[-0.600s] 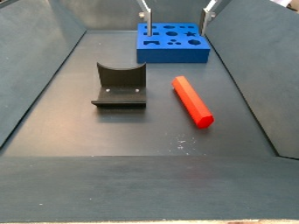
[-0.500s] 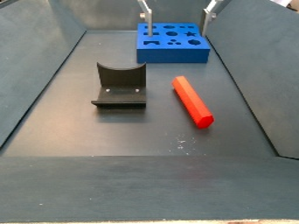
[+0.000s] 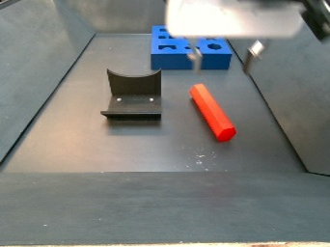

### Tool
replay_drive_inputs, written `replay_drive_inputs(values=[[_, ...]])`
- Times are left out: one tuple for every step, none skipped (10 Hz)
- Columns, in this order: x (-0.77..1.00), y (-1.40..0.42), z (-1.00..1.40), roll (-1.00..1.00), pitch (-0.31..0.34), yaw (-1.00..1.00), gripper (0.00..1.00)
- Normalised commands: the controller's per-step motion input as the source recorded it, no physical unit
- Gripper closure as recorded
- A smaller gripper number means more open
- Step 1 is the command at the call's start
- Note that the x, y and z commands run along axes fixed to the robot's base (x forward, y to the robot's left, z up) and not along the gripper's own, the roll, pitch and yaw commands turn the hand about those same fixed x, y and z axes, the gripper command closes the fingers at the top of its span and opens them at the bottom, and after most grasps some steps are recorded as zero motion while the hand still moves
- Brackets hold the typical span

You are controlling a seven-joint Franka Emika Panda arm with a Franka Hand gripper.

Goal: Pick up the hexagon object. Move up. Place the hexagon object on the fixture. Regrasp the hexagon object. Move to above the board. Insert the hexagon object.
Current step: Pick up the hexagon object.

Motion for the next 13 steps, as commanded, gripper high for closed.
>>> replay_drive_inputs(values=[[-0.08,0.24,-0.93,0.0,-0.149,0.9,0.0],[0.0,0.24,-0.94,-0.02,-0.099,0.93,0.0],[0.31,0.09,-0.83,-0.17,-0.09,0.65,0.0],[0.0,0.0,0.0,0.0,0.011,0.0,0.0],[0.11,0.0,0.0,0.03,0.066,0.0,0.0],[0.77,-0.13,-0.9,0.02,0.12,-0.15,0.0],[0.74,-0.16,-1.0,0.0,0.071,-0.17,0.0],[0.59,-0.18,-0.91,0.0,0.04,-0.19,0.0],[0.0,0.0,-0.17,-0.02,-0.07,-0.08,0.0],[0.04,0.0,-0.04,0.0,0.0,0.0,0.0],[0.0,-0.33,-0.67,0.16,-0.041,0.0,0.0],[-0.31,-0.33,-0.83,0.17,-0.16,-0.02,0.0],[0.0,0.0,-0.15,0.0,0.0,0.0,0.0]])
